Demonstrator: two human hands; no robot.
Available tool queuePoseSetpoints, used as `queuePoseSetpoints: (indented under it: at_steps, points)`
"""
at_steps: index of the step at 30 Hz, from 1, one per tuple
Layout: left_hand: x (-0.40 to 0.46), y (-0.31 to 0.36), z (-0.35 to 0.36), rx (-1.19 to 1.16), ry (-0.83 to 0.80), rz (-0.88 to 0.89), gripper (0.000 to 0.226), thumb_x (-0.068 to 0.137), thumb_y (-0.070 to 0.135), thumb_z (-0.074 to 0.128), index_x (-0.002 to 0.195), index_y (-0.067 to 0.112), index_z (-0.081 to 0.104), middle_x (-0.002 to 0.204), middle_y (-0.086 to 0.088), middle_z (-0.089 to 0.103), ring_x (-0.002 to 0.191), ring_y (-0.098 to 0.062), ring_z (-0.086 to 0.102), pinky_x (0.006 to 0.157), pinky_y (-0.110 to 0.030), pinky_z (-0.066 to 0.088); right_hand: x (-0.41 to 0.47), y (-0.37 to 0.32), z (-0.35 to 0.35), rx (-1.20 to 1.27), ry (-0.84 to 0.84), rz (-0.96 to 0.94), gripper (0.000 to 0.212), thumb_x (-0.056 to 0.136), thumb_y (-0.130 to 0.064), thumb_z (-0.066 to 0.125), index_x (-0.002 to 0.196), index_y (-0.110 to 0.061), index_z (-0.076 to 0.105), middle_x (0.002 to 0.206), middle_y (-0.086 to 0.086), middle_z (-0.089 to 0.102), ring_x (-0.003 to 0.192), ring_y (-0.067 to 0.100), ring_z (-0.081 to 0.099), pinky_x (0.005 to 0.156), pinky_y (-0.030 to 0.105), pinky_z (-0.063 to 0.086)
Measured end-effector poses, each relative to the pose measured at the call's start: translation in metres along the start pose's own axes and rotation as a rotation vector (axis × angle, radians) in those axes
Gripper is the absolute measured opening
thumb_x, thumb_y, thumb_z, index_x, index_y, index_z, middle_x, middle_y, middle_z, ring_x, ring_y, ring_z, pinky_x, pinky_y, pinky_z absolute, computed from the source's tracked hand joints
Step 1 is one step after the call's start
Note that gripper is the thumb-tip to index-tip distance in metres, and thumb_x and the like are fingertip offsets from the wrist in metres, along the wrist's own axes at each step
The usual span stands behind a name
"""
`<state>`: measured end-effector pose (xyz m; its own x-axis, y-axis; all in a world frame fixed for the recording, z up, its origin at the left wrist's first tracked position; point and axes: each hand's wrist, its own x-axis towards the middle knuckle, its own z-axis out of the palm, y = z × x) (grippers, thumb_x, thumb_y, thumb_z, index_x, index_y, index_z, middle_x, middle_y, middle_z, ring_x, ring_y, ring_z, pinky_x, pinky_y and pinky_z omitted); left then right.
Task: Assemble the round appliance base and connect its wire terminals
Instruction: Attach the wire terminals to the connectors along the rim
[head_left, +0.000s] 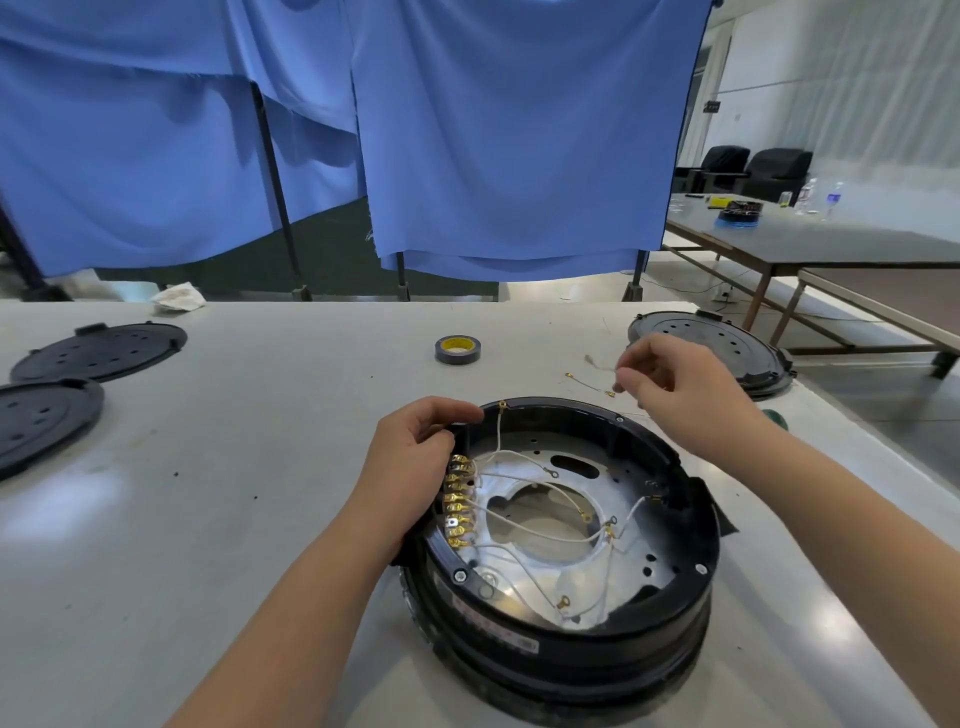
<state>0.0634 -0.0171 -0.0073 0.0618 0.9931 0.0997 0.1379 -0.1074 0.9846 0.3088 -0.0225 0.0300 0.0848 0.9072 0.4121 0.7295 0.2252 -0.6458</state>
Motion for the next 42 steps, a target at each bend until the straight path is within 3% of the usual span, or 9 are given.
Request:
queuePoseSetpoints:
  at_steps: [5, 9, 14, 19, 25, 27, 30, 34, 42]
  points:
    - [-0.003, 0.004, 0.000, 0.031, -0.059, 0.093, 0.024, 0.085, 0.007, 0.065, 0.088, 0.028, 0.075, 0.093, 0.010, 0.074, 0.091, -0.002, 0.066, 0.076, -0.016, 0.052, -0.020, -0.042, 0.015, -0.010, -0.143, -0.144, 0.013, 0.090, -0.020, 0.059, 0.083, -0.031, 0.060, 0.076, -0.013, 0.064, 0.066, 0.006, 0.058, 0.060, 0.016, 0.047]
    - [-0.005, 0.008, -0.002, 0.049, -0.107, 0.168, 0.015, 0.080, 0.017, 0.075, 0.076, 0.032, 0.075, 0.086, 0.011, 0.073, 0.089, -0.010, 0.069, 0.079, -0.020, 0.053, -0.026, -0.052, 0.031, 0.044, -0.192, -0.143, 0.011, 0.089, -0.019, 0.061, 0.083, -0.027, 0.063, 0.069, -0.009, 0.063, 0.057, 0.004, 0.053, 0.056, 0.014, 0.042]
    - [-0.006, 0.013, -0.004, 0.099, -0.132, 0.195, 0.015, 0.079, 0.017, 0.073, 0.068, 0.027, 0.072, 0.082, 0.008, 0.071, 0.085, -0.014, 0.068, 0.078, -0.027, 0.054, -0.029, -0.052, 0.040, 0.168, -0.244, -0.069, 0.011, 0.088, -0.019, 0.062, 0.080, -0.025, 0.065, 0.066, -0.003, 0.066, 0.054, 0.003, 0.053, 0.055, 0.015, 0.045]
    - [-0.008, 0.015, -0.005, 0.104, -0.149, 0.187, 0.017, 0.080, 0.029, 0.072, 0.067, 0.018, 0.072, 0.076, -0.005, 0.071, 0.083, -0.021, 0.067, 0.081, -0.037, 0.051, -0.032, -0.051, 0.043, 0.144, -0.281, -0.062, 0.011, 0.088, -0.023, 0.063, 0.079, -0.028, 0.067, 0.064, -0.012, 0.066, 0.053, -0.002, 0.054, 0.054, 0.010, 0.040]
    - [-0.006, 0.016, -0.006, 0.144, -0.189, 0.137, 0.026, 0.084, 0.023, 0.069, 0.058, 0.021, 0.069, 0.071, -0.002, 0.068, 0.070, -0.008, 0.061, 0.074, -0.029, 0.048, -0.035, -0.052, 0.042, 0.098, -0.292, -0.078, 0.009, 0.088, -0.027, 0.063, 0.086, -0.029, 0.072, 0.068, -0.021, 0.066, 0.059, -0.005, 0.057, 0.056, 0.008, 0.040]
    - [-0.006, 0.017, -0.008, 0.167, -0.229, 0.115, 0.028, 0.084, 0.025, 0.069, 0.056, 0.024, 0.067, 0.072, 0.001, 0.068, 0.072, -0.009, 0.061, 0.076, -0.030, 0.048, -0.035, -0.052, 0.041, 0.056, -0.287, -0.087, 0.009, 0.088, -0.026, 0.064, 0.085, -0.028, 0.073, 0.065, -0.026, 0.063, 0.061, -0.007, 0.056, 0.057, 0.006, 0.040]
    - [-0.006, 0.016, -0.008, 0.201, -0.256, 0.122, 0.027, 0.084, 0.026, 0.070, 0.057, 0.023, 0.067, 0.081, -0.010, 0.069, 0.088, -0.023, 0.066, 0.086, -0.040, 0.051, -0.034, -0.055, 0.039, -0.015, -0.267, -0.119, 0.013, 0.087, -0.023, 0.064, 0.079, -0.030, 0.070, 0.060, -0.032, 0.059, 0.062, -0.010, 0.055, 0.057, 0.004, 0.038]
    - [-0.005, 0.014, -0.008, 0.207, -0.259, 0.131, 0.027, 0.085, 0.026, 0.070, 0.057, 0.024, 0.067, 0.085, -0.016, 0.067, 0.096, -0.031, 0.065, 0.091, -0.046, 0.050, -0.030, -0.058, 0.036, -0.045, -0.266, -0.134, 0.023, 0.086, -0.019, 0.065, 0.070, -0.036, 0.065, 0.057, -0.019, 0.061, 0.057, -0.008, 0.055, 0.054, 0.006, 0.039]
    - [-0.003, 0.012, -0.009, 0.189, -0.285, 0.141, 0.026, 0.086, 0.024, 0.068, 0.060, 0.024, 0.069, 0.078, 0.002, 0.068, 0.081, -0.012, 0.063, 0.083, -0.032, 0.049, -0.019, -0.059, 0.014, 0.033, -0.508, -0.112, 0.014, 0.086, -0.020, 0.069, 0.076, -0.030, 0.073, 0.059, -0.014, 0.066, 0.050, -0.002, 0.052, 0.052, 0.008, 0.040]
